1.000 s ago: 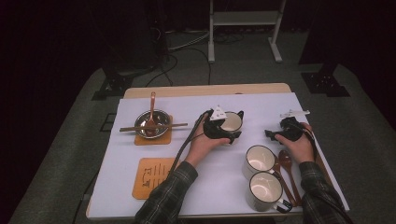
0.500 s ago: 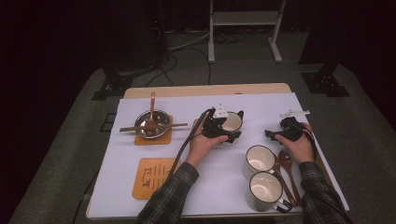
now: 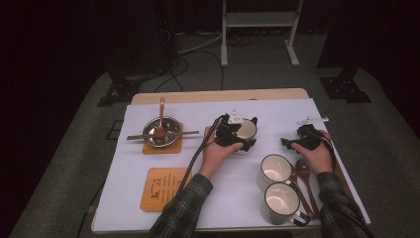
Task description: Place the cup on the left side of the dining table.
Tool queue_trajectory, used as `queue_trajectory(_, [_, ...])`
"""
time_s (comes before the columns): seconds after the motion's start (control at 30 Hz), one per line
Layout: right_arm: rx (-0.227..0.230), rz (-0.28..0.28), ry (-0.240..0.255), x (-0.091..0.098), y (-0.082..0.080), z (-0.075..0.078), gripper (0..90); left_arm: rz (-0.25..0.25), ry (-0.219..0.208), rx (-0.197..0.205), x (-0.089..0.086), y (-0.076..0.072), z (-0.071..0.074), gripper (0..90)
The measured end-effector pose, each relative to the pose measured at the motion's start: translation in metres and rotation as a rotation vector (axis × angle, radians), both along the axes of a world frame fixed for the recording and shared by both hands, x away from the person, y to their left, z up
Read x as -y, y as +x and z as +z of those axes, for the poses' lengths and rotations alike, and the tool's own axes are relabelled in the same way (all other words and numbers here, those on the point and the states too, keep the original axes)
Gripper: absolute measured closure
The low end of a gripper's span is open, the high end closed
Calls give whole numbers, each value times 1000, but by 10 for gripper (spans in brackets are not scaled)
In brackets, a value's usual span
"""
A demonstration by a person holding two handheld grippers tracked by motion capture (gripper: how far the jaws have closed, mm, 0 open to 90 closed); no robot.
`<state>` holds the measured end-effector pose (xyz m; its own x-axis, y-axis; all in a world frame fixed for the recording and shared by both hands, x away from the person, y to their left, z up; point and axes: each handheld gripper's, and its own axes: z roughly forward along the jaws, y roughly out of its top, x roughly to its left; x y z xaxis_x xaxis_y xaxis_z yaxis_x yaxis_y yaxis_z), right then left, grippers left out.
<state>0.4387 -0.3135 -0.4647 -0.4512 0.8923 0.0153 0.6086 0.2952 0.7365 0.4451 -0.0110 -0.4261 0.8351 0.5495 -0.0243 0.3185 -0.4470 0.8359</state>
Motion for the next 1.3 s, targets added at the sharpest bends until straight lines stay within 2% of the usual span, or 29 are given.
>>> queue_trajectory(0.27, [0, 0, 0, 0, 0, 0, 160, -6, 16, -16, -6, -2, 6, 32])
queue_trajectory(0.47, [0, 0, -1, 0, 0, 0, 160, -5, 1, -15, -12, -6, 16, 33])
queue_trajectory(0.6, [0, 0, -1, 0, 0, 0, 160, -14, 9, -10, -17, -12, 22, 33])
queue_trajectory(0.7, [0, 0, -1, 0, 0, 0, 160, -11, -10, -14, -24, -17, 28, 33])
queue_trajectory(0.97, [0, 0, -1, 0, 0, 0, 160, 2, -46, -8, -55, -33, 39, 32])
queue_trajectory(1.3, [0, -1, -1, 0, 0, 0, 160, 30, -60, 1, -93, -48, 38, 32])
